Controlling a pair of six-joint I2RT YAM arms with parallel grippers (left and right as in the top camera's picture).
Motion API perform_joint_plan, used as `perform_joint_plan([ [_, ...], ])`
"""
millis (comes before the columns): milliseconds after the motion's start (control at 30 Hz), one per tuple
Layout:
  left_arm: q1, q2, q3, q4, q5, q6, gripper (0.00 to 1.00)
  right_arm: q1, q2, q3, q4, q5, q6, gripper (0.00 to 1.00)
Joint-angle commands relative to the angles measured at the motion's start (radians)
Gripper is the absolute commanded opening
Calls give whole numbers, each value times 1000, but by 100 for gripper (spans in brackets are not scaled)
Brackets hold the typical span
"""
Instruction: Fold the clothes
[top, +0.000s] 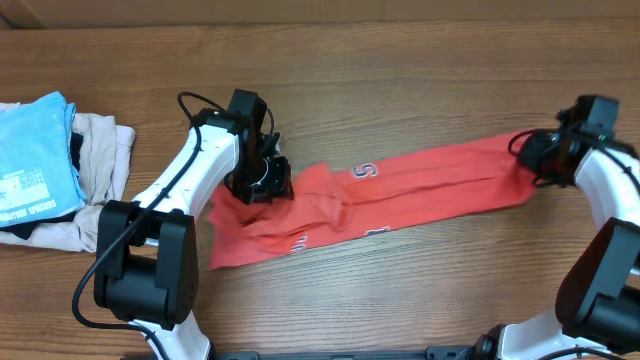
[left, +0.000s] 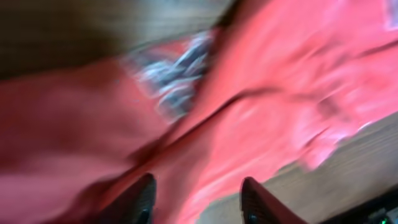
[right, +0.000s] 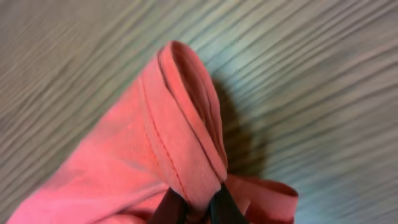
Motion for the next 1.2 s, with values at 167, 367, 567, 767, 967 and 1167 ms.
perform_joint_plan([
  [167, 82, -1, 16, 57, -106, -61, 40, 97, 1, 213, -247, 155, -54, 4],
  [367, 144, -1, 16, 72, -100, -82, 41, 410, 1, 218, -325, 154, -69, 4],
  [567, 144, -1, 16, 74, -100, -82, 42, 678, 64, 215, -341, 124, -42, 4],
  [767, 144, -1, 16, 73, -100, -81, 43, 844, 132, 214, -325, 74, -19, 4],
  [967, 144, -1, 16, 74, -100, -81, 44, 894, 132, 214, -322, 45, -20, 4],
  [1167, 144, 0, 16, 74, -101, -81, 44, 903, 132, 214, -329, -101, -20, 57],
])
